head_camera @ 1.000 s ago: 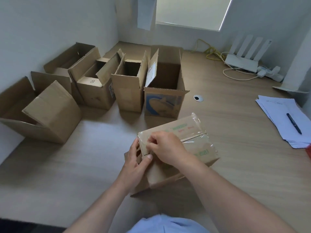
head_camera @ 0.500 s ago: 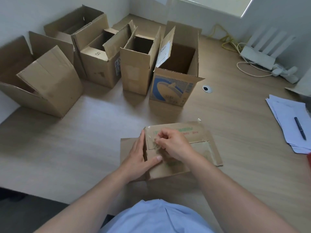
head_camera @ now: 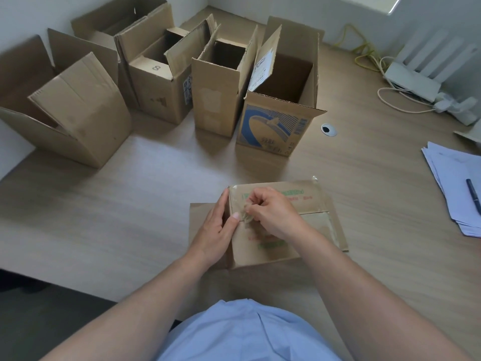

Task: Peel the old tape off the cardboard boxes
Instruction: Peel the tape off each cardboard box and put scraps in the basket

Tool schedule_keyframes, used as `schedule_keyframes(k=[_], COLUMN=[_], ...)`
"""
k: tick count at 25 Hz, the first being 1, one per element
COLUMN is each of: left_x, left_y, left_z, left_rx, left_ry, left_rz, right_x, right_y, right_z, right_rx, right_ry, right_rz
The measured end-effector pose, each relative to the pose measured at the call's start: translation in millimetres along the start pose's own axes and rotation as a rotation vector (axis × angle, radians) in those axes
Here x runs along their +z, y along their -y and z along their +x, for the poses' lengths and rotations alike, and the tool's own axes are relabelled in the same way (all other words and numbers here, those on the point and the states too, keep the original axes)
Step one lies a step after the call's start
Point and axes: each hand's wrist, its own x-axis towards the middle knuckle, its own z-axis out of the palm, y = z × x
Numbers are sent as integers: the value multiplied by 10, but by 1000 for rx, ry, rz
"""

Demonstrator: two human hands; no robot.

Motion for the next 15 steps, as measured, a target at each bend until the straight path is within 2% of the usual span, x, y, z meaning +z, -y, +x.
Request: schedule_keyframes(k=[5, 9, 12, 13, 15], left_x=[0, 19, 5, -1, -3], left_y=[18, 2, 9, 2, -10], left_z=[38, 31, 29, 28, 23], left_rx=[-32, -30, -31, -29, -28], left_ry=[-11, -5, -2, 0, 6], left_rz=[32, 50, 72, 81, 76], right_x=[0, -114, -142, -136, -157], right_y=[-43, -3, 53, 57, 4], right_z=[-139, -219, -244, -257, -267], right_rx=[34, 45, 143, 167, 148], right_ry=[-29, 44, 43, 2, -130], right_rz=[285, 328, 395, 382, 197])
